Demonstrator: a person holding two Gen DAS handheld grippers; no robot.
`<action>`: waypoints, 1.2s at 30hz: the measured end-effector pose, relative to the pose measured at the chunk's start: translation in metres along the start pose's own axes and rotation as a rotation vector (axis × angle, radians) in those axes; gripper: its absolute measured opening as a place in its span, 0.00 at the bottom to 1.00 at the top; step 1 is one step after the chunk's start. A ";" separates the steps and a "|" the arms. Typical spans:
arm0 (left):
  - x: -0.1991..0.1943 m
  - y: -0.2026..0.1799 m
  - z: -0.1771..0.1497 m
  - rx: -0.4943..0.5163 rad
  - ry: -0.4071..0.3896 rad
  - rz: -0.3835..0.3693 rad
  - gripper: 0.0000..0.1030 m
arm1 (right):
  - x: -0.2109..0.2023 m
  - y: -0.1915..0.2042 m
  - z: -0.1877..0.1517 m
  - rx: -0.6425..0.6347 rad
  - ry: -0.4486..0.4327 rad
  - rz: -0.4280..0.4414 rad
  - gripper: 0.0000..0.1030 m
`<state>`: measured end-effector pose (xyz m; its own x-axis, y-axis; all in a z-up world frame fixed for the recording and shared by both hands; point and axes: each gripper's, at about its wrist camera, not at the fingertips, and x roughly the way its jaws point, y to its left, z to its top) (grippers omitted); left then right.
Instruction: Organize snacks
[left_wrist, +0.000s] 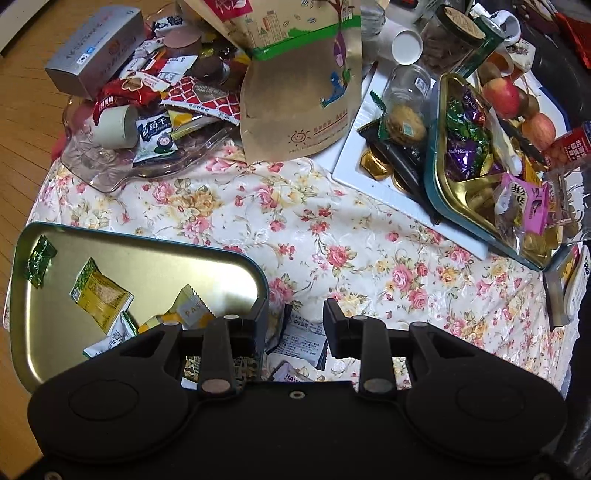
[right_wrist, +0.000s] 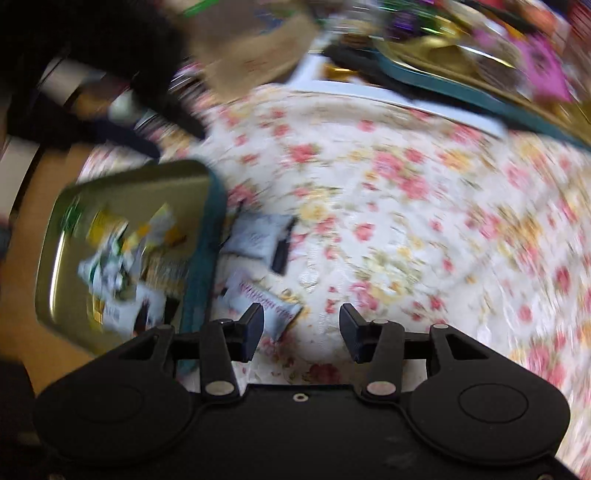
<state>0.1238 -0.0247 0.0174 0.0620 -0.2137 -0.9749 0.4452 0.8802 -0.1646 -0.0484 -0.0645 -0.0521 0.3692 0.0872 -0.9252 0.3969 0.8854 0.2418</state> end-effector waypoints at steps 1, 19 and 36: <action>-0.001 0.000 0.000 0.004 -0.002 -0.008 0.39 | 0.003 0.003 -0.002 -0.036 -0.002 0.007 0.47; -0.011 0.025 0.001 -0.070 -0.002 -0.076 0.39 | 0.044 0.029 -0.012 -0.255 -0.029 -0.037 0.46; 0.019 -0.012 -0.009 0.052 0.058 -0.036 0.39 | 0.038 -0.027 0.007 0.029 0.114 -0.224 0.33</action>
<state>0.1117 -0.0352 -0.0008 -0.0062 -0.2183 -0.9759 0.4917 0.8491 -0.1931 -0.0393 -0.0882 -0.0921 0.1728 -0.0577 -0.9833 0.4825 0.8753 0.0335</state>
